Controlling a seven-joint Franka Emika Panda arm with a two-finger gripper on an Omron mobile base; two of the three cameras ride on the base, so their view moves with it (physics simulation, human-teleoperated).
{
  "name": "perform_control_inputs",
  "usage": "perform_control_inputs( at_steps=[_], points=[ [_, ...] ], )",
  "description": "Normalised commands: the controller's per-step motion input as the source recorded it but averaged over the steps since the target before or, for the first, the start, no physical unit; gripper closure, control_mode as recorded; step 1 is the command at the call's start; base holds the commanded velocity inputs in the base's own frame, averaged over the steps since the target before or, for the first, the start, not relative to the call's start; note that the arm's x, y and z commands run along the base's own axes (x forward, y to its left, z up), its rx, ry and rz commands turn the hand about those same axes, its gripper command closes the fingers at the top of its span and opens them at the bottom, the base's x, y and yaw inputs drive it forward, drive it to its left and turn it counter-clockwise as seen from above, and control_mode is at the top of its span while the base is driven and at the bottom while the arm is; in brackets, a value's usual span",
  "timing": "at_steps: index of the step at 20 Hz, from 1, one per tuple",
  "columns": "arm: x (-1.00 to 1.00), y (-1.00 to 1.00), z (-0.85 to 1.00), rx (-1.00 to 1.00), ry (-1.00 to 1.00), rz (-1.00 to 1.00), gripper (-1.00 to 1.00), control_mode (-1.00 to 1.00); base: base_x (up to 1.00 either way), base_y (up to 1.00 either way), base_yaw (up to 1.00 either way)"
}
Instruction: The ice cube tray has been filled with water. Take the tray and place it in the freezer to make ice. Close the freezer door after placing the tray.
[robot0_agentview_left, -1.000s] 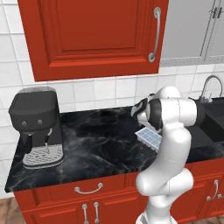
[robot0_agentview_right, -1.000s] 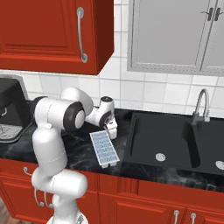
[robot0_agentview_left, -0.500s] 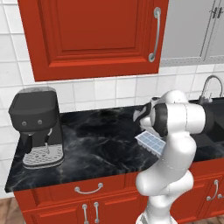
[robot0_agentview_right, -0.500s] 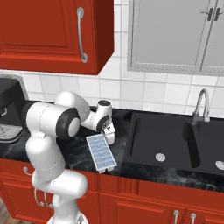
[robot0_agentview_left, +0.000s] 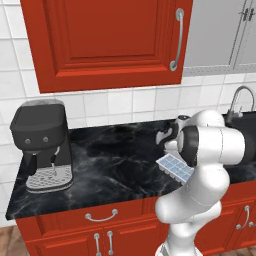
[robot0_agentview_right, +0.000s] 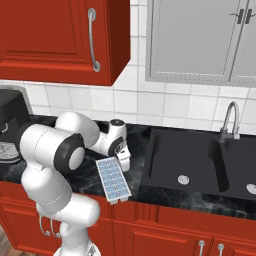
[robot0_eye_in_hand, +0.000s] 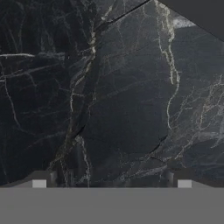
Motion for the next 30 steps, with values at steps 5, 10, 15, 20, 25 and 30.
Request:
perform_control_inputs(
  at_steps=[5, 10, 15, 20, 25, 30],
  points=[
    [0.12, -0.44, 0.04, 0.02, 0.07, 0.00, -1.00, -1.00, 0.00, 0.00, 0.00],
    [0.36, -0.46, 0.31, 0.03, 0.07, 0.00, -1.00, -1.00, 0.00, 0.00, 0.00],
    [-0.41, -0.17, 0.38, 0.05, 0.01, 0.00, -1.00, -1.00, 0.00, 0.00, 0.00],
    [-0.73, -0.03, 0.46, 0.05, -0.07, 0.00, -1.00, -1.00, 0.00, 0.00, 0.00],
    [-0.74, 0.00, 0.49, 0.04, -0.17, 0.00, -1.00, -1.00, 0.00, 0.00, 0.00],
    [-0.92, 0.00, 0.25, 0.03, -0.27, 0.00, -1.00, -1.00, 0.00, 0.00, 0.00]
  ],
)
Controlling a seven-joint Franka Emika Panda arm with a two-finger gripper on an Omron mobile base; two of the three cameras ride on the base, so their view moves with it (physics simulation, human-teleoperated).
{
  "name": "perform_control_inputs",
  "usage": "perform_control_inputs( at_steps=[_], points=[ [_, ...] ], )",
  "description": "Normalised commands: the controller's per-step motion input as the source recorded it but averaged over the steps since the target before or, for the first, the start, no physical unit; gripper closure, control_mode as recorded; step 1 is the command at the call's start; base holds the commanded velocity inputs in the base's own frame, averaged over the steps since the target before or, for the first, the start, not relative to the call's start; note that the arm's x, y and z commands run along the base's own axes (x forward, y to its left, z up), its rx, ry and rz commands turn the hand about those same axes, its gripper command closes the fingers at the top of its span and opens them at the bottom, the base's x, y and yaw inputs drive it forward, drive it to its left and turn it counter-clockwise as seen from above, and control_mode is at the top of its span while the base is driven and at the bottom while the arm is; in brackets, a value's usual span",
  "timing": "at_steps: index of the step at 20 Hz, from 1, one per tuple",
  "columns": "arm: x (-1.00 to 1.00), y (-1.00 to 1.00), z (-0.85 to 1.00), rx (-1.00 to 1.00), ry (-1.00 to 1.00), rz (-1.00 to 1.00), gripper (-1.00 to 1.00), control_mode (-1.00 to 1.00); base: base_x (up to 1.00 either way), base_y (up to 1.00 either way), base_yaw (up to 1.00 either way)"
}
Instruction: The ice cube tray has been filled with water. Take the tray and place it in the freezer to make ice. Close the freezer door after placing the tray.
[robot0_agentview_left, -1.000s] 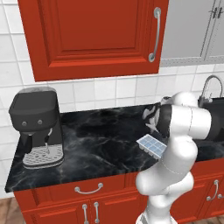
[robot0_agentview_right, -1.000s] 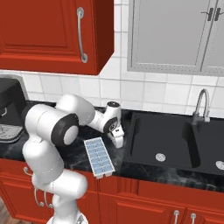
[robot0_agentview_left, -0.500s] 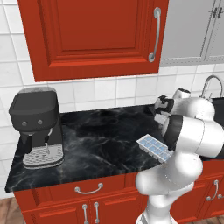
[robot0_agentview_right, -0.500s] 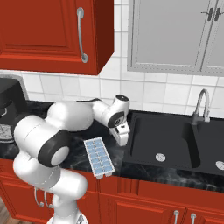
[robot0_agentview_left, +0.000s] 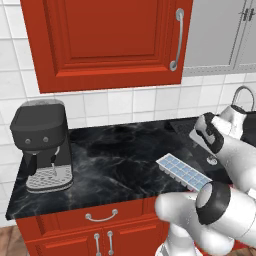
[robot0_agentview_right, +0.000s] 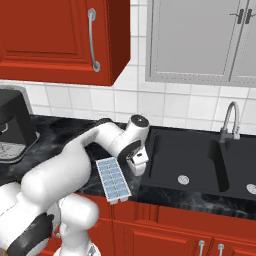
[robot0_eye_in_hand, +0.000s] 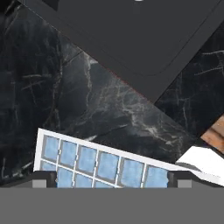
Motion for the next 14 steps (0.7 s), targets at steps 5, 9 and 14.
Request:
perform_control_inputs(
  at_steps=[5, 9, 14],
  points=[
    [-0.96, -0.01, 0.25, 0.05, -0.31, 0.00, -1.00, -1.00, 0.00, 0.00, 0.00],
    [-0.92, -0.06, 0.19, 0.06, -0.30, 0.00, -1.00, -1.00, 0.00, 0.00, 0.00],
    [-0.87, -0.09, 0.17, 0.08, -0.26, 0.00, -1.00, -1.00, 0.00, 0.00, 0.00]
  ],
)
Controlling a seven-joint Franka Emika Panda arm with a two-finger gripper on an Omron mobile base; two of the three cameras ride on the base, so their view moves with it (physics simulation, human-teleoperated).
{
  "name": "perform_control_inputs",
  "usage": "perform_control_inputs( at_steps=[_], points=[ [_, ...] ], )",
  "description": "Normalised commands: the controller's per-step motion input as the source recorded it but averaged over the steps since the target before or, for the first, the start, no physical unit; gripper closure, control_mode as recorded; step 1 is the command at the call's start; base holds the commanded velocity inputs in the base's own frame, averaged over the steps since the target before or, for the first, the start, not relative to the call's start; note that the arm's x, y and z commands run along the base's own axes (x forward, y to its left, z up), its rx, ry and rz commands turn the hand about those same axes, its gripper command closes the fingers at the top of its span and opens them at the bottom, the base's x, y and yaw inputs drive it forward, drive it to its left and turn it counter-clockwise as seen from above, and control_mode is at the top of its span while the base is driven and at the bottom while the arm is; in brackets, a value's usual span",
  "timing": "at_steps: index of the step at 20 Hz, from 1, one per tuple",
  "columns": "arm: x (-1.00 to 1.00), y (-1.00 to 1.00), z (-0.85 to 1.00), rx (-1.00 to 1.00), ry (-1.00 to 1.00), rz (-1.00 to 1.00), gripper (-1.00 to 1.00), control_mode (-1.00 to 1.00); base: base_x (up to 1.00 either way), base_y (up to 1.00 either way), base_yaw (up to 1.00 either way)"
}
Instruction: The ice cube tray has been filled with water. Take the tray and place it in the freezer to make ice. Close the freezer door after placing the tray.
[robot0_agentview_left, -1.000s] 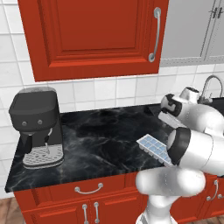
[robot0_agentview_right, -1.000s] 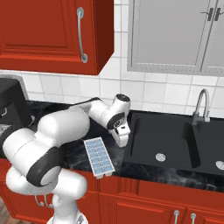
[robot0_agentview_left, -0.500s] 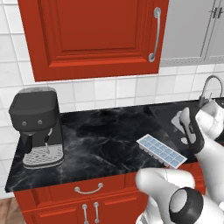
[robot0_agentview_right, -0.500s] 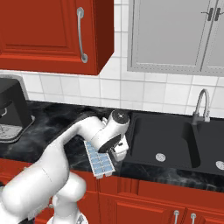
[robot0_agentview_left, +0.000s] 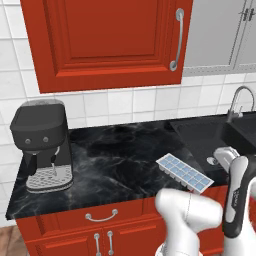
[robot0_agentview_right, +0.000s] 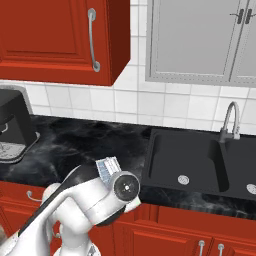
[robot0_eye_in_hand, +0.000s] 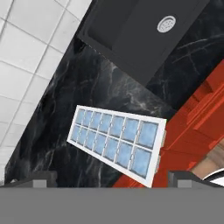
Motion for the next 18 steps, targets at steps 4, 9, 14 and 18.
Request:
perform_control_inputs(
  at_steps=[4, 9, 14, 18],
  points=[
    [-0.74, -0.14, 0.08, 0.09, -0.18, 0.00, -1.00, -1.00, 0.00, 0.00, 0.00],
    [-0.51, -0.17, 0.00, 0.12, -0.10, 0.00, -1.00, -1.00, 0.00, 0.00, 0.00],
    [-0.16, -0.12, 0.00, 0.13, -0.04, 0.01, -1.00, -1.00, 0.00, 0.00, 0.00],
    [0.00, -0.02, 0.00, 0.10, -0.03, 0.01, -1.00, -1.00, 0.00, 0.00, 0.00]
  ],
)
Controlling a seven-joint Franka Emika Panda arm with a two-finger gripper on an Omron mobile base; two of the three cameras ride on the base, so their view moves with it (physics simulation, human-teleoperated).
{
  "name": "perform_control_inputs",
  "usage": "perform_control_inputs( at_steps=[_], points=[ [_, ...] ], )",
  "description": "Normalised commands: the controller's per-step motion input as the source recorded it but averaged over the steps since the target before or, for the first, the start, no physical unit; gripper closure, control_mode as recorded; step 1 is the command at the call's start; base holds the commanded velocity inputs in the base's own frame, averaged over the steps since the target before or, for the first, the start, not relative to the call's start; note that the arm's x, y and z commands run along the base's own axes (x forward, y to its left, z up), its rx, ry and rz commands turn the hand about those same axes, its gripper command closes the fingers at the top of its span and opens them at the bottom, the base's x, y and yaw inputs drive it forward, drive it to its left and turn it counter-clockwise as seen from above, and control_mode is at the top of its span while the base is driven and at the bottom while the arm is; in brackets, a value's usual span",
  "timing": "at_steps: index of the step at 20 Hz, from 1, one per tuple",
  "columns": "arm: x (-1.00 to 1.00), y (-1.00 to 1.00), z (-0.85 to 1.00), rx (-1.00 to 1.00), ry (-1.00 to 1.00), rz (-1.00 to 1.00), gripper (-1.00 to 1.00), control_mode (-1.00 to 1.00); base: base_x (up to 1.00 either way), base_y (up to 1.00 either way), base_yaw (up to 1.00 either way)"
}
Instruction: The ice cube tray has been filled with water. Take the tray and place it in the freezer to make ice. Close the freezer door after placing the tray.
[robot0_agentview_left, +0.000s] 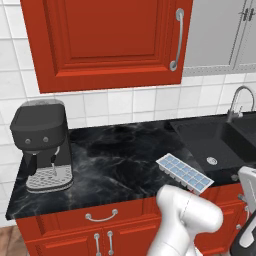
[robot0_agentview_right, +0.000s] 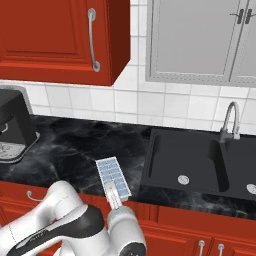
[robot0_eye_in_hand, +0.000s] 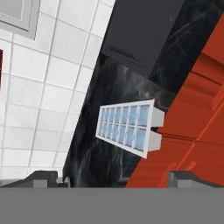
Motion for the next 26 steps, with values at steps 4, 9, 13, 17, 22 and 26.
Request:
perform_control_inputs(
  at_steps=[4, 9, 13, 17, 22, 26],
  points=[
    [0.09, 0.00, -0.09, 0.07, -0.05, 0.01, -1.00, -1.00, 0.00, 0.00, 0.00],
    [0.11, 0.00, -0.26, 0.02, -0.06, 0.03, -1.00, -1.00, 0.00, 0.00, 0.00],
    [0.08, 0.00, -0.21, 0.00, -0.01, 0.03, -1.00, -1.00, 0.00, 0.00, 0.00],
    [0.11, 0.00, -0.10, 0.00, 0.00, 0.01, -1.00, -1.00, 0.00, 0.00, 0.00],
    [0.19, 0.00, -0.10, 0.00, 0.00, 0.00, -1.00, -1.00, 0.00, 0.00, 0.00],
    [0.22, 0.00, -0.18, 0.00, 0.00, 0.00, -1.00, -1.00, 0.00, 0.00, 0.00]
  ],
)
